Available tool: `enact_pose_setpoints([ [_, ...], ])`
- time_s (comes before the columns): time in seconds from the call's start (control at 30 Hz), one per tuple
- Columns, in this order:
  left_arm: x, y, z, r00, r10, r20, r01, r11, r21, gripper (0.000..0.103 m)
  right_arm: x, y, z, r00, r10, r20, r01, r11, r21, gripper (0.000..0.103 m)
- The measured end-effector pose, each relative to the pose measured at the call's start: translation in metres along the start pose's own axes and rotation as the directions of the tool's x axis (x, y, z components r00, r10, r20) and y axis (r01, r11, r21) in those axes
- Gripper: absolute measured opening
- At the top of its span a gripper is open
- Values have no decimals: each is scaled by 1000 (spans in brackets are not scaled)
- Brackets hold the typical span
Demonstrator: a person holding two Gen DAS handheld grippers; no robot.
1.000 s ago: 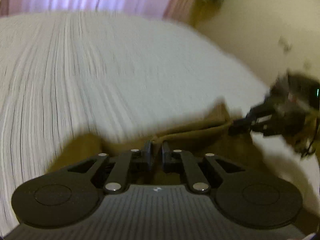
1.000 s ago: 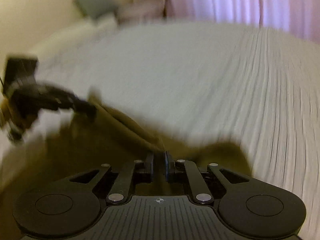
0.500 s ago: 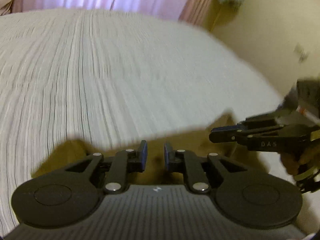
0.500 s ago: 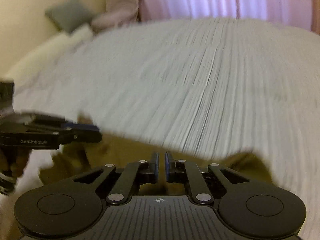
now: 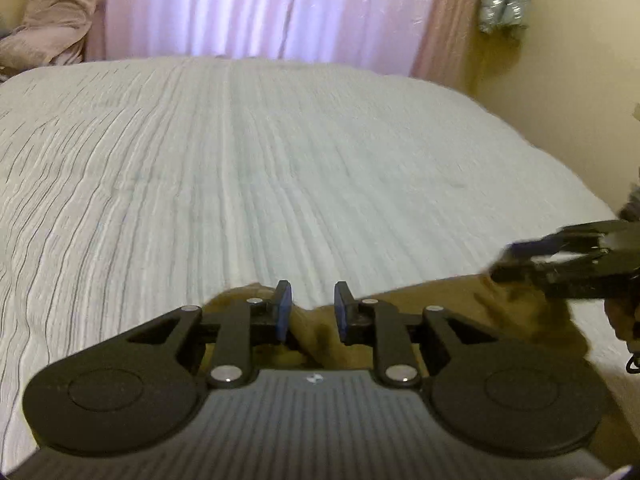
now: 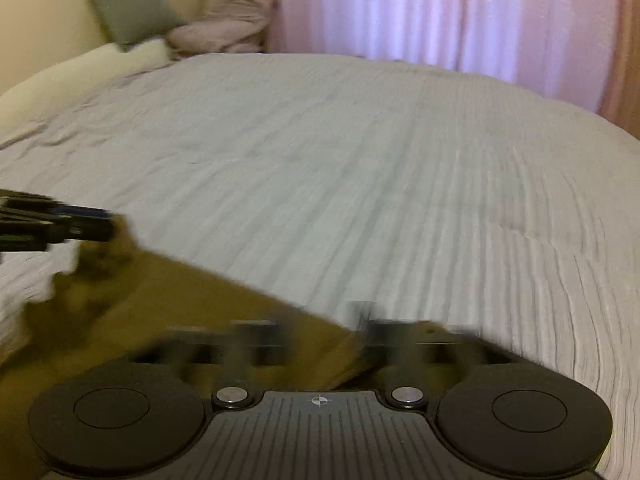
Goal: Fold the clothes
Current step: 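Grasp the collar end with both grippers and fold it toward the hem, then open both grippers and withdraw them from the folded shirt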
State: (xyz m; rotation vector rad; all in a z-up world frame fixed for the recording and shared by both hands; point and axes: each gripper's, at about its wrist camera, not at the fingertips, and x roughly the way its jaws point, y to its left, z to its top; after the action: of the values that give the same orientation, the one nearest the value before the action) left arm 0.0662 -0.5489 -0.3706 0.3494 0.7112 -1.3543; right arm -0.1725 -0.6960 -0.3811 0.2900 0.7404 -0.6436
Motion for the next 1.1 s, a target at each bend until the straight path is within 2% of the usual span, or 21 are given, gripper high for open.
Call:
enact_pose_setpoints([
  [0.03, 9, 5, -5, 999, 31, -33, -31, 999, -10, 18, 10, -10, -8, 999, -36, -40, 36, 999, 15, 90],
  [0.1, 24, 21, -21, 992, 74, -106, -80, 995, -53, 28, 29, -30, -24, 987, -104, -121, 109, 993, 42, 90],
  [0.17, 18, 30, -30, 993, 77, -90, -87, 990, -112, 27, 14, -49, -38, 993, -80, -86, 93, 983, 160, 90],
  [0.23, -3, 30, -31, 994, 97, -47, -102, 988, -113, 24, -16, -54, -43, 991, -123, -59, 132, 970, 204, 89],
  [0.3, -29, 25, -39, 996, 87, -30, -90, 988, -125, 22, -50, -51, -51, 990, -142, -21, 143, 962, 234, 89],
  [0.37, -57, 18, -50, 998, 63, -18, -65, 987, -144, 22, -77, -35, -61, 991, -132, -19, 133, 952, 277, 89],
  [0.43, -86, 9, -63, 999, 35, -14, -37, 987, -154, 22, -108, -9, -78, 995, -97, -23, 100, 957, 273, 89],
  [0.53, -118, -22, -101, 996, -35, -82, 26, 993, -116, 22, -149, 35, -106, 997, -58, -54, 69, 970, 235, 89],
  [0.57, -129, -27, -115, 992, -52, -117, 39, 993, -112, 22, -164, 45, -122, 996, -48, -78, 65, 971, 229, 88],
  [0.6, -140, -33, -130, 986, -69, -151, 53, 993, -108, 22, -173, 55, -135, 993, -32, -111, 57, 971, 231, 78],
  [0.63, -151, -36, -144, 980, -78, -181, 58, 992, -110, 22, -183, 64, -149, 987, -31, -155, 67, 971, 230, 75],
  [0.73, -190, -38, -183, 967, -66, -247, 31, 989, -141, 20, -215, 92, -196, 956, -61, -285, 125, 969, 212, 72],
  [0.8, -214, -36, -204, 946, -58, -320, 6, 987, -161, 20, -238, 109, -226, 935, -80, -345, 155, 968, 198, 73],
  [0.87, -233, -34, -218, 901, -38, -432, -32, 988, -154, 16, -269, 117, -243, 923, -84, -374, 185, 952, 242, 73],
  [0.9, -244, -33, -223, 877, -26, -480, -52, 987, -150, 15, -281, 120, -247, 911, -82, -405, 203, 943, 265, 73],
  [1.0, -275, -32, -220, 812, 14, -584, -122, 982, -146, 18, -305, 129, -244, 859, -124, -497, 289, 918, 271, 73],
  [1.07, -290, -34, -205, 796, 41, -604, -168, 973, -155, 25, -312, 131, -231, 834, -135, -535, 330, 899, 289, 73],
  [1.1, -296, -37, -193, 798, 48, -601, -181, 970, -162, 27, -319, 131, -223, 839, -136, -527, 341, 887, 313, 73],
])
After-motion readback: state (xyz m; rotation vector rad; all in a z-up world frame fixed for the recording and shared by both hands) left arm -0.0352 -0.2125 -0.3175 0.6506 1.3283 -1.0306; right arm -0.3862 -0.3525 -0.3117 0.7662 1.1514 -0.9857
